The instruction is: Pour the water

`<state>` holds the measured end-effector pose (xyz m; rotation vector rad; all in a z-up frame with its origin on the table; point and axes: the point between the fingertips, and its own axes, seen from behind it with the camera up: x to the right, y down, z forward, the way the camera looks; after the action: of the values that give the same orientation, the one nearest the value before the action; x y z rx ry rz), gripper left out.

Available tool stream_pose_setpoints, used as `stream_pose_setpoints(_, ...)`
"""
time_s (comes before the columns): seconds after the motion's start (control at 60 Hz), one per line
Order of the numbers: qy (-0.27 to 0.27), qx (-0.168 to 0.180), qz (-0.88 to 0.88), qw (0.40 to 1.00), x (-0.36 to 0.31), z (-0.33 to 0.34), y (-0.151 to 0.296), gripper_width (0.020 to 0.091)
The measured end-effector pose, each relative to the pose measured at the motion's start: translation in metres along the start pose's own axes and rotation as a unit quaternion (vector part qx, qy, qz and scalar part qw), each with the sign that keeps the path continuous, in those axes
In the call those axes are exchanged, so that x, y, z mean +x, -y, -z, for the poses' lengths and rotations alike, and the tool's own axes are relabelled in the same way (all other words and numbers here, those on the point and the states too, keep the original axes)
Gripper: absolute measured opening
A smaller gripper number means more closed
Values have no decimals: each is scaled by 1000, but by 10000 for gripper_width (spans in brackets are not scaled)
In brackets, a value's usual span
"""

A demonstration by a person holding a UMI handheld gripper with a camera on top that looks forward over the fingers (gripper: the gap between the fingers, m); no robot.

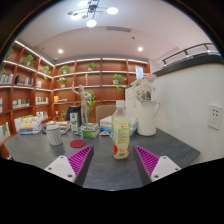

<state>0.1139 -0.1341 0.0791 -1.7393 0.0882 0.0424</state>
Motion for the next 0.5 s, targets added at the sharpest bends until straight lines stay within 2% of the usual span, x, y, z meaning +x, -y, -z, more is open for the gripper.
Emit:
stream_pose_setpoints(0.083, -12, -4, 3, 1000, 17, -17, -2, 797)
stream_pose_setpoints(0.267, -1, -12, 7, 1000, 37, -84, 2, 794)
stream_pose_setpoints(0.5, 9, 3, 18, 1000, 30, -139, 15, 787)
